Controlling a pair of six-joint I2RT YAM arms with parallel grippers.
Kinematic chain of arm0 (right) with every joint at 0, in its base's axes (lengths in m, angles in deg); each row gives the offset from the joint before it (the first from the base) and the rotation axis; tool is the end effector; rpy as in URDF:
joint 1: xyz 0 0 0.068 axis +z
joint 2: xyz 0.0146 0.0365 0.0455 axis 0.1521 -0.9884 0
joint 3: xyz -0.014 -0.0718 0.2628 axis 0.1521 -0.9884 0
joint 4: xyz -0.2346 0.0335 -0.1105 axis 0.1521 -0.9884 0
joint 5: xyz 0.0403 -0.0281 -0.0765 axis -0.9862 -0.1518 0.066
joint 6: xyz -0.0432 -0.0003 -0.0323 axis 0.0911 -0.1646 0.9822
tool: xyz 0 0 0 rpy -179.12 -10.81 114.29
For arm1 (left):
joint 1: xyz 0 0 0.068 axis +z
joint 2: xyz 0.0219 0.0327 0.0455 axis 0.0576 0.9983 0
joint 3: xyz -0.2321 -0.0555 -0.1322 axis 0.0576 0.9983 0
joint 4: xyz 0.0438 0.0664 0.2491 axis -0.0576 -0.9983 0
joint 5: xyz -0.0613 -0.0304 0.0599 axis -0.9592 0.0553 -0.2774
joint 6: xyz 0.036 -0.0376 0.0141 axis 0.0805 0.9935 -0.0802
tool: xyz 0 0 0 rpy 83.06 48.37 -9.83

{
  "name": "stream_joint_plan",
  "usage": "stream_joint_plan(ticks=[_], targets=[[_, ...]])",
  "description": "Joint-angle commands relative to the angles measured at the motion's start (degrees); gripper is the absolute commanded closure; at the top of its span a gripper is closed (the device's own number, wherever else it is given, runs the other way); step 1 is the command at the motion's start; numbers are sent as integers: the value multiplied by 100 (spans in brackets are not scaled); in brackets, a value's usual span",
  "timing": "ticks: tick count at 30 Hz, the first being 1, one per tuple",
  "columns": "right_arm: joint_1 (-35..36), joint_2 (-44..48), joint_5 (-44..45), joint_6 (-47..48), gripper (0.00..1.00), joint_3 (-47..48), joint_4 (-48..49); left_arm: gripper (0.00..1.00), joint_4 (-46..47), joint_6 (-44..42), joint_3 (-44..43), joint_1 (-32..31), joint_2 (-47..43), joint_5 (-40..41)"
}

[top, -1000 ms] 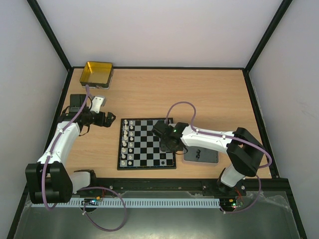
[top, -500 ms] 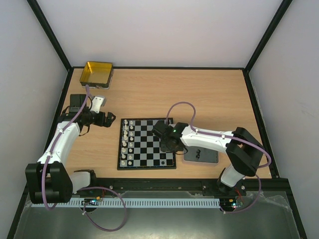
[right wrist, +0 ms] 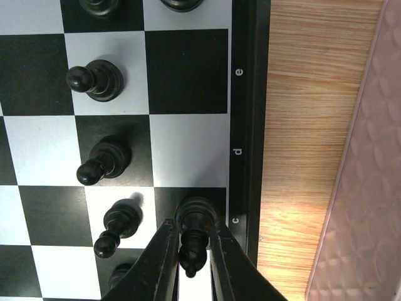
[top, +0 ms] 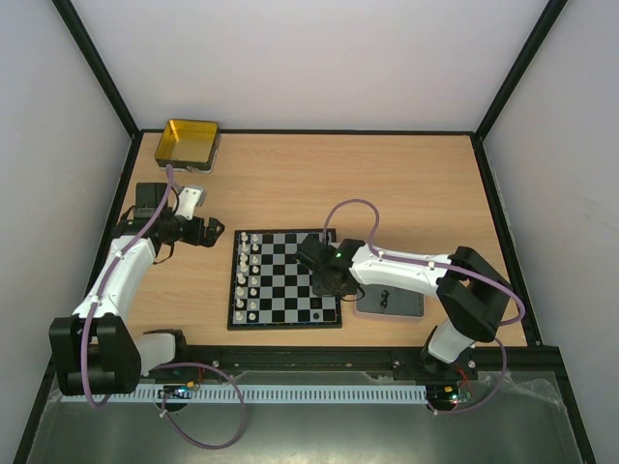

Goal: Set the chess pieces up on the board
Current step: Place the chess piece on the chessboard.

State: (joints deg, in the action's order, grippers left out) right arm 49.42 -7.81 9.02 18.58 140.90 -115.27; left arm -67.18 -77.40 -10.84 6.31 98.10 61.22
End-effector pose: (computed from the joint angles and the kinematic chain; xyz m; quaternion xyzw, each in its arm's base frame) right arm 0.1542 0.2496 0.1808 -0.0247 0.9922 0.1077 0.0585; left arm 0.2433 -0.0016 0.2508 0.1506 0.9047 -0.1450 0.3711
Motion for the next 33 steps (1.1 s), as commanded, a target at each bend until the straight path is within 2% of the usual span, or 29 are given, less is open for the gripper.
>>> stream_joint_plan(ticks=[1, 10, 33], targets=[[49, -87, 58, 27, 87, -79, -57, 0, -103, -43, -64, -25, -20, -69], [47, -64, 19, 14, 82, -51, -5, 1, -97, -43, -61, -26, -16, -62], [45, -86, 3, 9, 84, -54, -18, 1, -98, -43, -60, -19, -29, -69]])
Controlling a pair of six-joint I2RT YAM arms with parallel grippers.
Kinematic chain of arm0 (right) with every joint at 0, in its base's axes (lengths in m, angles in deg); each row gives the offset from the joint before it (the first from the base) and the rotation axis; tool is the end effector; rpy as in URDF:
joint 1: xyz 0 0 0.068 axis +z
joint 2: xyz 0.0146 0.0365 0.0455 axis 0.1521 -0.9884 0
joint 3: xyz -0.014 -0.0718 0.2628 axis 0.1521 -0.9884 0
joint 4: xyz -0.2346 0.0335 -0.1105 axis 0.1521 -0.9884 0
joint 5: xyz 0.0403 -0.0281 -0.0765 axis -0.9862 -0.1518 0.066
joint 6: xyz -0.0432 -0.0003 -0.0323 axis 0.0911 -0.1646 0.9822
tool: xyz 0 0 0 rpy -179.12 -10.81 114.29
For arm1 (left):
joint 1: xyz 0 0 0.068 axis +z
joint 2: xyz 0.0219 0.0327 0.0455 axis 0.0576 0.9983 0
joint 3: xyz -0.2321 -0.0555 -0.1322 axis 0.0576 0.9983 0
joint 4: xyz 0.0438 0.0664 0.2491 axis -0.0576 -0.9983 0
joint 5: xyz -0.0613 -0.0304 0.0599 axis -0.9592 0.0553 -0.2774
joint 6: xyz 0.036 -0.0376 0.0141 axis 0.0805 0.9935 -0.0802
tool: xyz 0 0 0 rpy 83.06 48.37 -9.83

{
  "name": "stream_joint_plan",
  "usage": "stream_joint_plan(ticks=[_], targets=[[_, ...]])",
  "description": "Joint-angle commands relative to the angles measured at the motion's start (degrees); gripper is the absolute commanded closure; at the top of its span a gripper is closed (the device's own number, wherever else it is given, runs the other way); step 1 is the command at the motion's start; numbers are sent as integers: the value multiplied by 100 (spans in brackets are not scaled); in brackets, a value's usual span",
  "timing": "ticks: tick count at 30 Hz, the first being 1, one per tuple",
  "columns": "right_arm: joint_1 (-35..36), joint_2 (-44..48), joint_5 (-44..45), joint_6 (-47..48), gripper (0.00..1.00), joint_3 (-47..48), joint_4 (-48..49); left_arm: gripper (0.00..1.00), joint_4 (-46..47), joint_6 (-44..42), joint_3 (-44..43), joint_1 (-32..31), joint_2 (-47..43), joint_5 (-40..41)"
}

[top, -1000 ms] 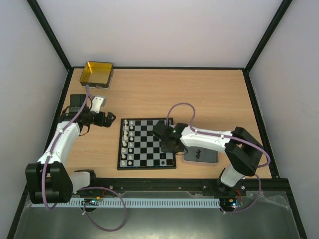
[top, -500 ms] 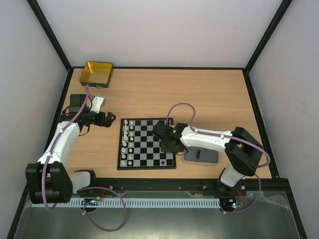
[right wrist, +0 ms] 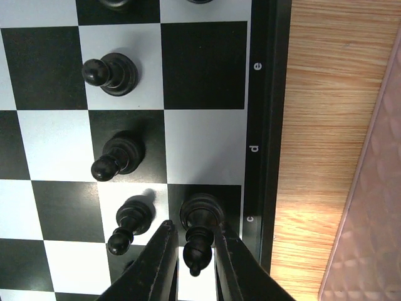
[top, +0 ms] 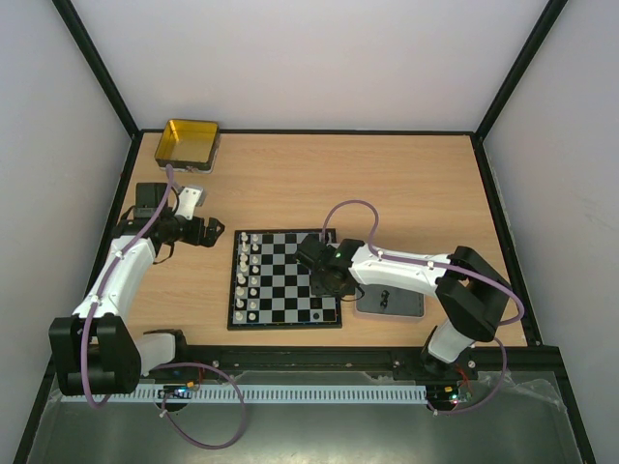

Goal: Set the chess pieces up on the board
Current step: Place the chess piece on the chessboard.

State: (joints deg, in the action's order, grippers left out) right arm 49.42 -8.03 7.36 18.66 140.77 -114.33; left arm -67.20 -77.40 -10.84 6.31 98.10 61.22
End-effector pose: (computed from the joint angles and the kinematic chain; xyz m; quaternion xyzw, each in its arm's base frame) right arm 0.1542 0.2514 0.1796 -0.0273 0.9912 0.1197 0.0494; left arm 0.2432 -0.0016 0.2508 0.1506 0.9048 -0.1450 0.3710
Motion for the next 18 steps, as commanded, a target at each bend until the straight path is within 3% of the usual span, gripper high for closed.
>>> stream_joint_plan(ticks=[1, 5, 8, 9, 18], targets=[[45, -59, 193, 1, 83, -35, -140, 1, -95, -43, -62, -19, -29, -71], [45, 12, 236, 16, 76, 26, -209, 0, -100, -43, -67, -19, 8, -78], [40, 106, 323, 67, 58, 139, -298, 1, -104, -52, -68, -19, 20, -85], [38, 125, 365, 82, 56, 188, -344, 0, -108, -52, -75, -19, 23, -87], [-344, 732, 954, 109, 62, 699, -1054, 0, -104, -54, -70, -19, 16, -75]])
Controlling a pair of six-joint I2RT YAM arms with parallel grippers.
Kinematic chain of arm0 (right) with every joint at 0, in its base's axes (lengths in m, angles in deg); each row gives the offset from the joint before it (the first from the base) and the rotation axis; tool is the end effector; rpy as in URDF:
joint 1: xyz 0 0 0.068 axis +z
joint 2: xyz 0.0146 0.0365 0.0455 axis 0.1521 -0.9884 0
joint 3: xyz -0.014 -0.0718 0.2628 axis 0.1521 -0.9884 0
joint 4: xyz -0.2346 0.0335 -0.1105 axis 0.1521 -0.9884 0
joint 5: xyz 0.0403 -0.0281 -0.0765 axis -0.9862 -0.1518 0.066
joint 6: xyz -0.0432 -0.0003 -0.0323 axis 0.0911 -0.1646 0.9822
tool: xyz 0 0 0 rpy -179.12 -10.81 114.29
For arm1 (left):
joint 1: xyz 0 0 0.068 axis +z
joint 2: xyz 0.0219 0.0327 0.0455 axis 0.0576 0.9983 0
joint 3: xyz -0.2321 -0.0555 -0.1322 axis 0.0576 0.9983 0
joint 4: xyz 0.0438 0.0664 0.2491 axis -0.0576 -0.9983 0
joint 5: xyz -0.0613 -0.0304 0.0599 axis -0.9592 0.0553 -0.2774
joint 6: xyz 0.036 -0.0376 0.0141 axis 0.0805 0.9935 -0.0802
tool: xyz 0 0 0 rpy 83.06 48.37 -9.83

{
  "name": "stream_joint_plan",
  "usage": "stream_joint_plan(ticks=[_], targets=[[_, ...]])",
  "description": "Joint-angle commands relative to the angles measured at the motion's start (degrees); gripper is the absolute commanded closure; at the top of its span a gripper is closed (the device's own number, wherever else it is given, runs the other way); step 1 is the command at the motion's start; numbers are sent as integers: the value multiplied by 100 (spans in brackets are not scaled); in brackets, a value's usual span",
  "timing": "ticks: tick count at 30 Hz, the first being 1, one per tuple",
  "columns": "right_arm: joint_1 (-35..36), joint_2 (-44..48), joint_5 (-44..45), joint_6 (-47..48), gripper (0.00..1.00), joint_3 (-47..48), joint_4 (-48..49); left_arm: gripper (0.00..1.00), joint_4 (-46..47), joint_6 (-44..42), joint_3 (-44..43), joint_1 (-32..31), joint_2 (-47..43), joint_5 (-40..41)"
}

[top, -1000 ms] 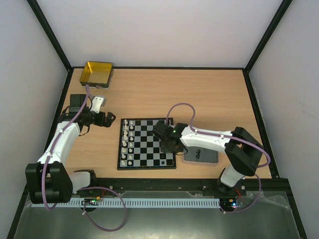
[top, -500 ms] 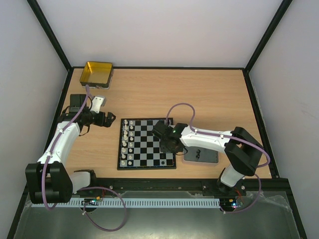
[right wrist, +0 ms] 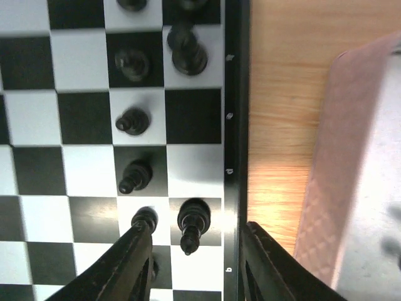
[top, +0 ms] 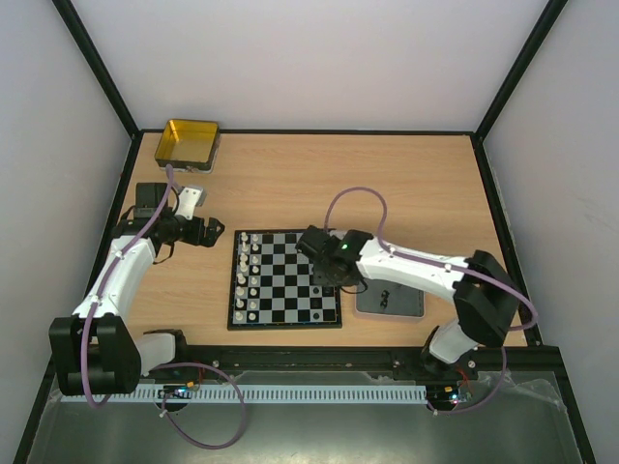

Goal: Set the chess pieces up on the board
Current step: Place the chess piece on the chessboard, then pick up the chess piece from the storage box.

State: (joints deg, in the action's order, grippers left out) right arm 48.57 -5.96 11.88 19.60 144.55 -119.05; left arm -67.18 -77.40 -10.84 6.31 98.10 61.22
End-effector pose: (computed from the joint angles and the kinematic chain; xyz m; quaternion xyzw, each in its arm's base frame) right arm 0.1606 0.2482 0.2049 -0.0228 0.9902 0.1051 0.0891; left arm 0.2433 -0.0016 0.2508 0.1506 0.9047 -0.1450 0.3711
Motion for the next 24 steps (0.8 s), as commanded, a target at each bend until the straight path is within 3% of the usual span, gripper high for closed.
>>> stream_joint_plan(ticks=[1, 6, 15, 24], targets=[[-362, 655, 564, 41, 65, 395, -696, 1, -106, -52, -70, -21, 15, -79], [-1179, 1363, 845, 244, 67, 327, -1094, 1, -106, -53, -69, -30, 25, -79], [-2985, 2047, 106, 546, 66, -1216, -609, 1, -114, -55, -79, -35, 69, -80], [-3624, 1990, -356, 764, 66, -1753, -323, 1, -124, -41, -105, -98, 156, -56]])
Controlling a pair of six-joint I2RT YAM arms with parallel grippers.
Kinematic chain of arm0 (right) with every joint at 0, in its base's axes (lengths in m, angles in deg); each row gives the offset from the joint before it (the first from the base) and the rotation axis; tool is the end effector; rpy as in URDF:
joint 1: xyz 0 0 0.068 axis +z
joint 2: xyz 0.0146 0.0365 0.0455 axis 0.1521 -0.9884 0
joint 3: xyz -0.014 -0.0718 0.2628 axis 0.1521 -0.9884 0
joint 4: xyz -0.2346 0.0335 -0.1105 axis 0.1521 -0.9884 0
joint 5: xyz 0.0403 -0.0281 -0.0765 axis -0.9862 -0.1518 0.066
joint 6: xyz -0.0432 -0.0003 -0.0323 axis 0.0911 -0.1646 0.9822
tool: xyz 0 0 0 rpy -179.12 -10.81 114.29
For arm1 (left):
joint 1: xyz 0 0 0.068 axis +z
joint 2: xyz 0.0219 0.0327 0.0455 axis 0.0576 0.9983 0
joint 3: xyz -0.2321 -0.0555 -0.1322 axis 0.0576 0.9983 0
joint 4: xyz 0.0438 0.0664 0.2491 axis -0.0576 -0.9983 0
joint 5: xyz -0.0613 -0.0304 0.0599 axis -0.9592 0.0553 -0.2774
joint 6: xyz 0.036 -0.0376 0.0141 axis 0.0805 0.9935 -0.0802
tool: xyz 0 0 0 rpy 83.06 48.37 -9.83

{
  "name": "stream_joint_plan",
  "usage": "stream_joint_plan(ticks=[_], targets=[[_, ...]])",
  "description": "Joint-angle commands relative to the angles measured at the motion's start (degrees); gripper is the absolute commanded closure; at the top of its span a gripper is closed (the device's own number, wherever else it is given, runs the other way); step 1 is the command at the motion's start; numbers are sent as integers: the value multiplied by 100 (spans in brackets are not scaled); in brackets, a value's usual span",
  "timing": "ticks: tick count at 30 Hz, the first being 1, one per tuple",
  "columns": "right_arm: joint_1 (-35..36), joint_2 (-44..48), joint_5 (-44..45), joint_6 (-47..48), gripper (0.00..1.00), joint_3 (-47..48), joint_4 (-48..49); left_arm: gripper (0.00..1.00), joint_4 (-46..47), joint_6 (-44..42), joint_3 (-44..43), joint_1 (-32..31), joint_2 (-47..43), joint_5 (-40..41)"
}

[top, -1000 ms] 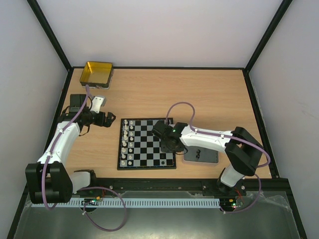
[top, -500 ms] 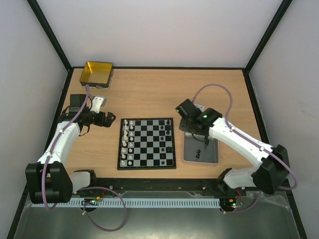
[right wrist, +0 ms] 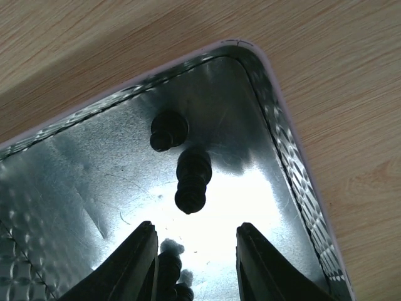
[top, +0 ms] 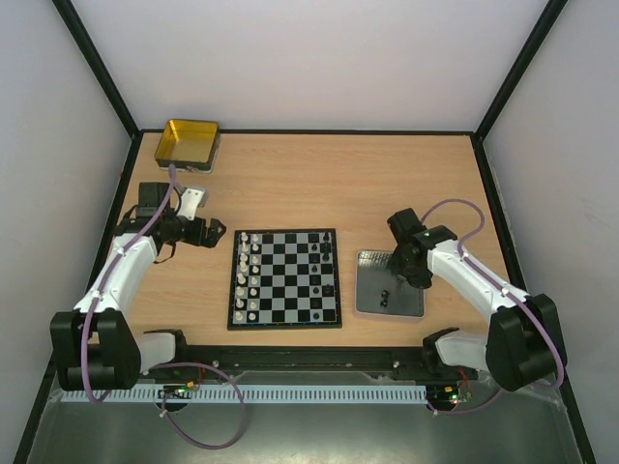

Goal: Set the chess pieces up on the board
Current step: Pick up the chess piece from the storage box.

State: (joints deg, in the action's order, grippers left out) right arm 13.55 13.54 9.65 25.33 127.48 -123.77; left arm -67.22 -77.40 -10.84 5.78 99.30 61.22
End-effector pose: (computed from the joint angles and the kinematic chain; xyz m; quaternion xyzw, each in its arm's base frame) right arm 0.1902 0.0783 0.1999 0.2263 0.9670 0.0717 0.0928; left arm 0.2460 -0.0038 0.2461 0.1530 0.9079 -0.1488 0.3607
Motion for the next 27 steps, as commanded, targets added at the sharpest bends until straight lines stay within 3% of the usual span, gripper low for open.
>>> stream_joint_plan(ticks=[1, 21, 27], targets=[[-130, 48, -129, 202, 67, -46, 157, 1, -119, -43, -102, -46, 36, -54], [-266, -205, 26, 370, 76, -292, 435, 1, -117, -35, -112, -60, 71, -38], [-357, -267, 1, 431, 84, -362, 505, 0, -119, -34, -119, -63, 79, -45]])
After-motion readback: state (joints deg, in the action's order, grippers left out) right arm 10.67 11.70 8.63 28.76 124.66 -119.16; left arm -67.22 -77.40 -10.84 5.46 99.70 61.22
